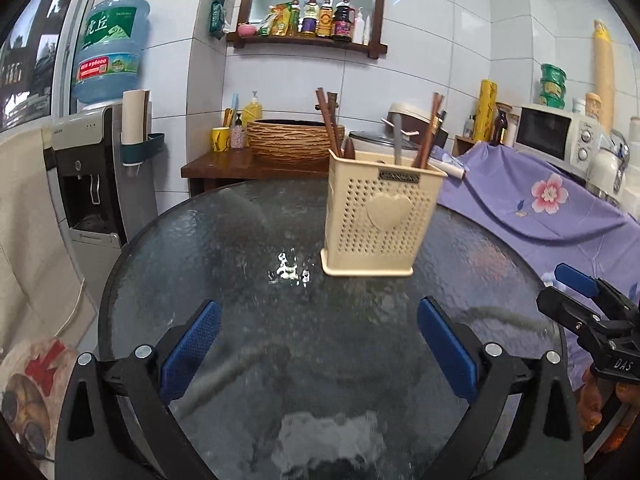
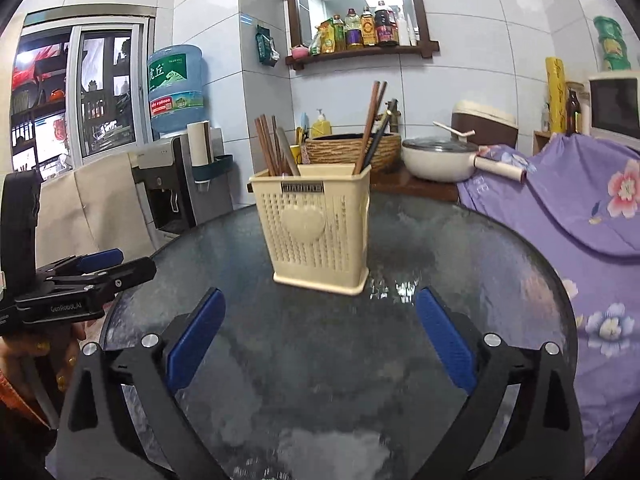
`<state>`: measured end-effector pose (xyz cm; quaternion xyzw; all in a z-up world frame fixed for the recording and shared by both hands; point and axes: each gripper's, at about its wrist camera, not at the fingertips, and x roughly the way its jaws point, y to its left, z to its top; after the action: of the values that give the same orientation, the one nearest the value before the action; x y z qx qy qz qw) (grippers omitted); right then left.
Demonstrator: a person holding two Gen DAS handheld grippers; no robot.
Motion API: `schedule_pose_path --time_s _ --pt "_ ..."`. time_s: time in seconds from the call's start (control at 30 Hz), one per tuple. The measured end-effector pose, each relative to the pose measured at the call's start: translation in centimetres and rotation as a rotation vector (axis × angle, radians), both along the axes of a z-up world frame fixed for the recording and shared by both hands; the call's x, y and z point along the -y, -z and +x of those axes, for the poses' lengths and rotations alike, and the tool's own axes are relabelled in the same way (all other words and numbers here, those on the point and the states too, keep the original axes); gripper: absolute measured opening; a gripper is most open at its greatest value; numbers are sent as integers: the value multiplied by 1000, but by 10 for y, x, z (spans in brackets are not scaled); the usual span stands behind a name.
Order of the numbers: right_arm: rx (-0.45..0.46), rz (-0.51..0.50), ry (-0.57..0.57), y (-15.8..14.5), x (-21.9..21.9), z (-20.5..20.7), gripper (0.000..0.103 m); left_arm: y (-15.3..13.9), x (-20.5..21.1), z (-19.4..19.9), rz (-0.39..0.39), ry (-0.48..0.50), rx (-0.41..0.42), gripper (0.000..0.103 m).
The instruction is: Organize utensils
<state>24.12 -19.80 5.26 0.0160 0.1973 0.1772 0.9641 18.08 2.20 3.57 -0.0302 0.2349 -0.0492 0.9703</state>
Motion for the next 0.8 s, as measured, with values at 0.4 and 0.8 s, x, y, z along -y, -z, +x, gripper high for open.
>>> schedule_pose_path --time_s 0.4,0.8 --pt "12 12 26 33 26 -107 97 19 23 -88 48 66 36 97" --pt "126 21 -21 10 18 -185 97 5 24 -149 24 55 115 97"
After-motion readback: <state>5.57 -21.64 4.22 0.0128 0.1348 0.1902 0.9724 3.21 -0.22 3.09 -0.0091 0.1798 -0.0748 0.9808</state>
